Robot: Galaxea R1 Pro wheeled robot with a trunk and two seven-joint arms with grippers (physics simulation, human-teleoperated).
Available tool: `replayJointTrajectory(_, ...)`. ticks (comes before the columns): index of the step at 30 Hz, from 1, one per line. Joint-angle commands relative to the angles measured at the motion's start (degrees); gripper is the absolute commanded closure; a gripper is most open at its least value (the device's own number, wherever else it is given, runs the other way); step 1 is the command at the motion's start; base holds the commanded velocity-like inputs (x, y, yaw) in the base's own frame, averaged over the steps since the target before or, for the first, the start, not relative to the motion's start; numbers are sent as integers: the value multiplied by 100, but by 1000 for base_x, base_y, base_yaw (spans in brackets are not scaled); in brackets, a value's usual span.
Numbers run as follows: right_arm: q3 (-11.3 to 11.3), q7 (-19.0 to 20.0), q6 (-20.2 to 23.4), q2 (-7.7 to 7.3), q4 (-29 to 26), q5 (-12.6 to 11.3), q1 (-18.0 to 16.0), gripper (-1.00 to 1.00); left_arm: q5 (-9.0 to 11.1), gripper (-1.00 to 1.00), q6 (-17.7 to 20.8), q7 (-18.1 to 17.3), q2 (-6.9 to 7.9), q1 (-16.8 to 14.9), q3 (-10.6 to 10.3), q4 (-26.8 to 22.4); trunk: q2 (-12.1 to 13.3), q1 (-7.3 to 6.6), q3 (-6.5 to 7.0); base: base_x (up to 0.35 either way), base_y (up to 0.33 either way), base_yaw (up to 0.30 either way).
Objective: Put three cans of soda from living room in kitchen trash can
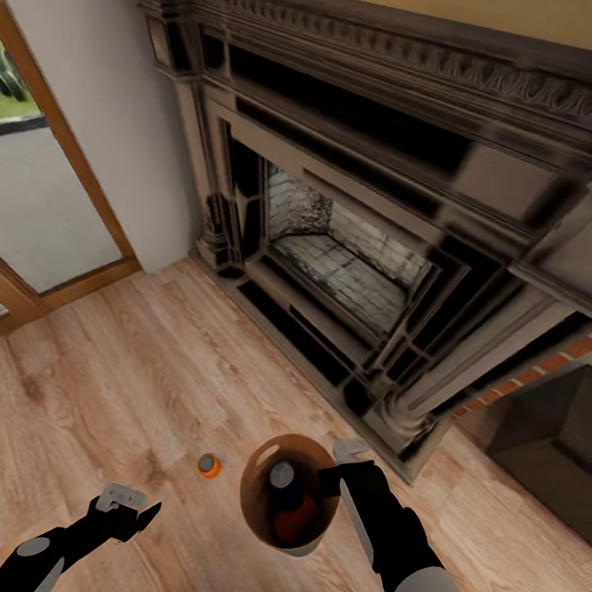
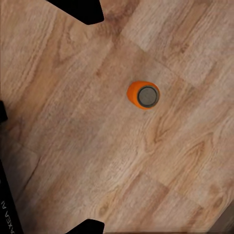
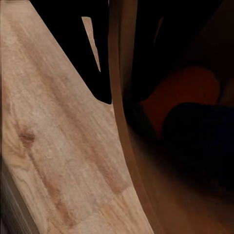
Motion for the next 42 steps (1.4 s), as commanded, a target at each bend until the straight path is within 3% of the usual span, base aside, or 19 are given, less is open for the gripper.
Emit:
replayJointTrajectory(1, -1, 22, -6, 1, 0, -85, -1, 100, 0, -100, 0, 0, 0, 0, 0, 0, 0, 0, 6, 2, 2, -243)
replayJointTrajectory(8, -26, 22, 114, -2, -70, -79, -1, 100, 0, -100, -9, 0, 0, 0, 0, 0, 0, 0, 23, 0, 1, -104)
replayJointTrajectory(17, -44, 22, 1229, -16, -845, -85, -1, 100, 0, -100, -10, 0, 0, 0, 0, 0, 0, 0, 25, 0, 0, -7)
replayJointTrajectory(30, -45, 30, 1329, -17, -910, -94, -1, 100, 0, -100, -6, 0, 3, 0, 9, 8, 0, 0, 30, 0, 196, -10)
replayJointTrajectory(42, -45, 30, 1330, -17, -913, -96, 1, 100, 0, -100, -10, 0, 9, 0, 17, 9, 0, 0, 99, 0, 128, -200)
